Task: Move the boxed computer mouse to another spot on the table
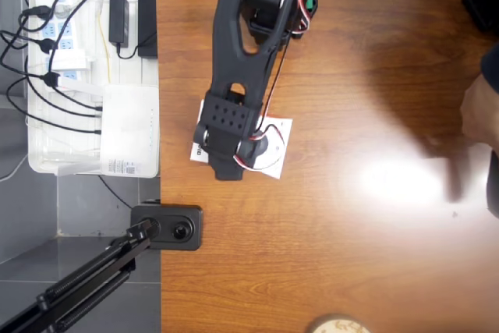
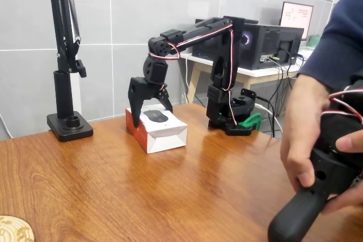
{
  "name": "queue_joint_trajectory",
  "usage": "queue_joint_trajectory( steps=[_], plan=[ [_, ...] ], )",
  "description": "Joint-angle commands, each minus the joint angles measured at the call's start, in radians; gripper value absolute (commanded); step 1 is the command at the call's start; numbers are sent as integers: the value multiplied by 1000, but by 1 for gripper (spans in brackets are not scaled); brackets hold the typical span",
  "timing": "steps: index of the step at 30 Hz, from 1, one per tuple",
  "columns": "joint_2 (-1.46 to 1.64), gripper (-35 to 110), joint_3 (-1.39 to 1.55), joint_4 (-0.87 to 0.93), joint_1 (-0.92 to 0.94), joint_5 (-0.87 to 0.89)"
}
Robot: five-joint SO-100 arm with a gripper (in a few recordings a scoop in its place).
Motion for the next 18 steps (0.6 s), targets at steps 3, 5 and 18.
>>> queue_joint_trajectory(
  steps=[3, 5, 18],
  plan=[
    [83, 78, -3, -66, -32, -133],
    [133, 101, -8, -77, -34, -178],
    [557, 14, -153, -20, -58, -37]
  ],
)
